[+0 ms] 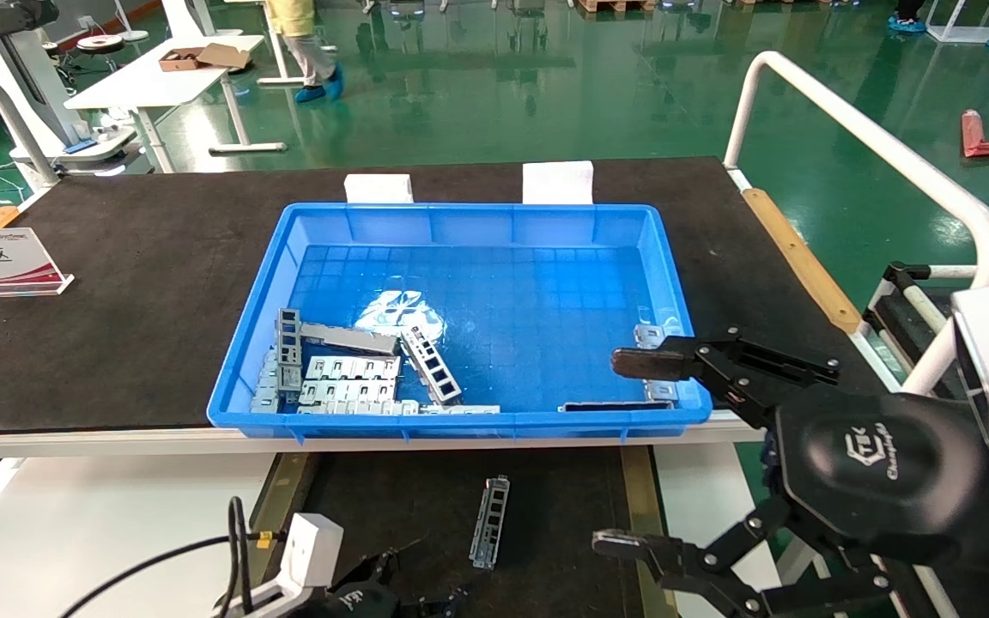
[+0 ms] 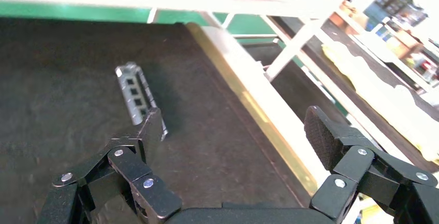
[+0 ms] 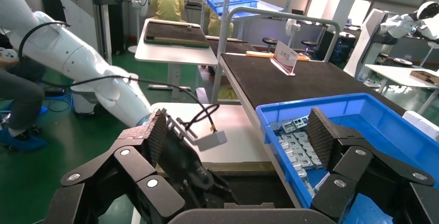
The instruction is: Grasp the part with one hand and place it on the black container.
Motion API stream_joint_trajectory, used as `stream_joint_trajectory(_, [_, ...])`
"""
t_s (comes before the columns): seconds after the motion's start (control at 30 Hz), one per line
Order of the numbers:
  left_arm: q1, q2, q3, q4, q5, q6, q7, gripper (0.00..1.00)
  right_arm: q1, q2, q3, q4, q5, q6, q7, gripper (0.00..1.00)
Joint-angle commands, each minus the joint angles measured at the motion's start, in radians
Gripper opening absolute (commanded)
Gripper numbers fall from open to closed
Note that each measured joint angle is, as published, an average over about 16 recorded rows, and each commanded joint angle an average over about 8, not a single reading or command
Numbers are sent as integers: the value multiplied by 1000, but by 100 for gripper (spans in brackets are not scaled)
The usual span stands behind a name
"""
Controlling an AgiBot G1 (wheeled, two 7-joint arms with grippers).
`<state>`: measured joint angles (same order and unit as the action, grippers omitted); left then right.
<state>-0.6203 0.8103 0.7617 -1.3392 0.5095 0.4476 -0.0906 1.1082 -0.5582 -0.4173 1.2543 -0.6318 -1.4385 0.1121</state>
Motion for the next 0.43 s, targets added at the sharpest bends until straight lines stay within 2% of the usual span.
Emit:
stream_joint_trajectory(0.03, [-10, -23, -2, -9, 0, 33, 0, 100, 0, 0, 0, 0, 0, 0, 0, 100])
stream_joint_trajectory(0.43, [-13, -76, -57, -15, -38, 137, 27, 100, 0, 0, 0, 0, 0, 0, 0, 100])
